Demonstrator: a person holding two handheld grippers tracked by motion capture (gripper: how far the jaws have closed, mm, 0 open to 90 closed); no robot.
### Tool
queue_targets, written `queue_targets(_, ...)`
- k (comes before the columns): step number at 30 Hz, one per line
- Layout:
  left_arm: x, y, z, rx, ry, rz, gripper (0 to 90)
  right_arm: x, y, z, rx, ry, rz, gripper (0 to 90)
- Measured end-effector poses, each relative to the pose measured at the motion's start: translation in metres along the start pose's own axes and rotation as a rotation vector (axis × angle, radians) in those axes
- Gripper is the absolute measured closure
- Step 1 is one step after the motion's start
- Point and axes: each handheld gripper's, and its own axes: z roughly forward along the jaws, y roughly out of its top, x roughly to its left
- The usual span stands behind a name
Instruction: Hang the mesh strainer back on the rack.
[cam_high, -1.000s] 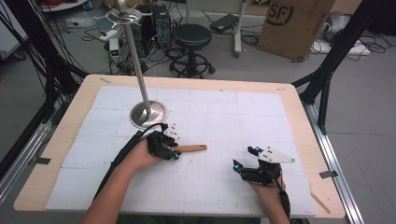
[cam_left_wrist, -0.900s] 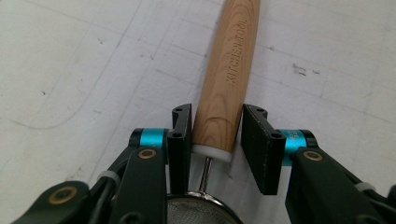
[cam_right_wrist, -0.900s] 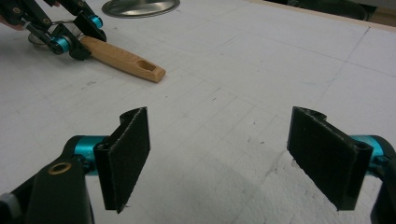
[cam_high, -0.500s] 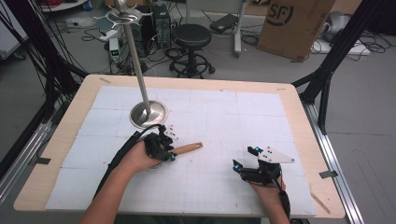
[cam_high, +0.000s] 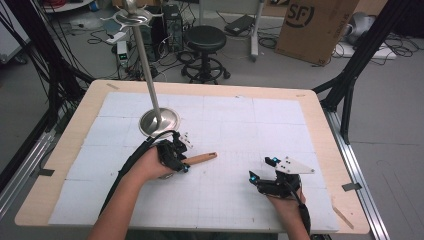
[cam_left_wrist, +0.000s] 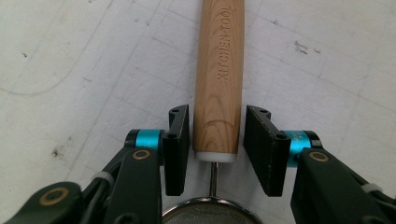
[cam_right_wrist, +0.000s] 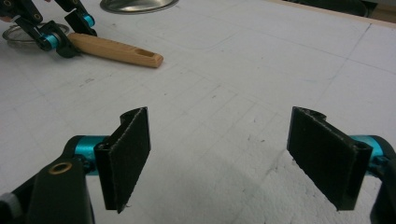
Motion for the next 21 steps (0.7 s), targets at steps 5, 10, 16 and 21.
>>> queue_targets(5, -0.001, 0.002, 0.0, 0.006, 0.02, 0.002, 67.7, -0.001, 0.0, 0.0, 0.002, 0.004, 0.013, 20.8)
queue_targets(10, -0.006, 0.003, -0.001, 0.005, 0.047, 0.033, 68.7, -0.001, 0.0, 0.0, 0.001, 0.006, 0.013, 20.8)
queue_targets(16, -0.007, 0.003, -0.012, -0.05, 0.099, 0.038, 68.8, 0.0, 0.0, 0.0, -0.003, 0.006, 0.003, 20.7)
queue_targets(21, -0.006, 0.002, -0.032, -0.187, 0.12, 0.018, 68.8, 0.0, 0.0, -0.001, -0.005, 0.004, -0.001, 20.7)
